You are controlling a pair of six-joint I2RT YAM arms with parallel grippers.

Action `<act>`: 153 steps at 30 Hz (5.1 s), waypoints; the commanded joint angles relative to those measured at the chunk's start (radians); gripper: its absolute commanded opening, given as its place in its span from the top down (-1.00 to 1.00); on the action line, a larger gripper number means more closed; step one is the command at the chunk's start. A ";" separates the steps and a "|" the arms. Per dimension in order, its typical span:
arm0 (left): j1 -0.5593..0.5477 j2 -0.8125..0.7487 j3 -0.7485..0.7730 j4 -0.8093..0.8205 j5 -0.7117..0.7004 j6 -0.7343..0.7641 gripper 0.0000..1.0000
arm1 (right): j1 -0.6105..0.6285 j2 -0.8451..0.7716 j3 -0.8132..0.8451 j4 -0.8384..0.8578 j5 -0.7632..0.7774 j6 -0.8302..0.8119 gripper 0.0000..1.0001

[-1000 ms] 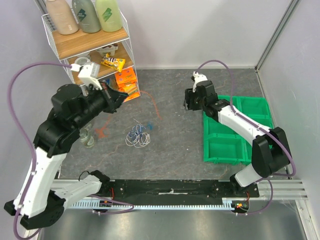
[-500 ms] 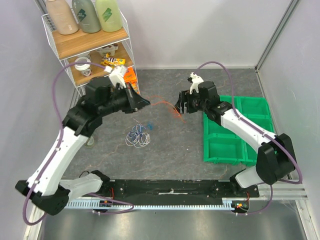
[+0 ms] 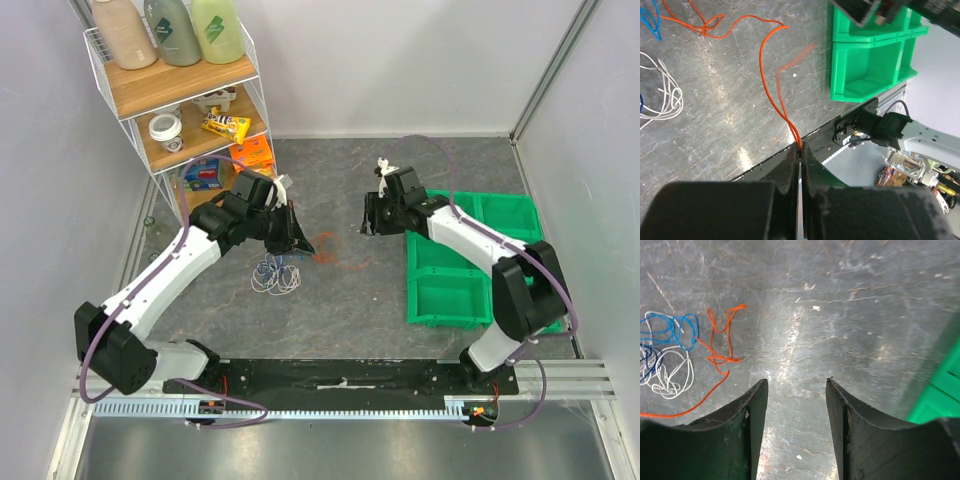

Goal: Untangle the cables

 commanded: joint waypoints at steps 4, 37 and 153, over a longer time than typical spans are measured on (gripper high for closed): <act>0.004 -0.091 -0.019 0.030 0.075 0.031 0.97 | 0.050 0.153 0.107 0.054 -0.239 0.022 -0.10; -0.010 -0.114 -0.117 -0.001 0.236 0.155 0.96 | 0.100 0.337 0.265 0.040 -0.466 -0.151 -0.14; -0.033 0.002 0.032 0.215 0.023 -0.009 0.97 | -0.122 -0.026 0.262 -0.322 -0.207 -0.090 1.00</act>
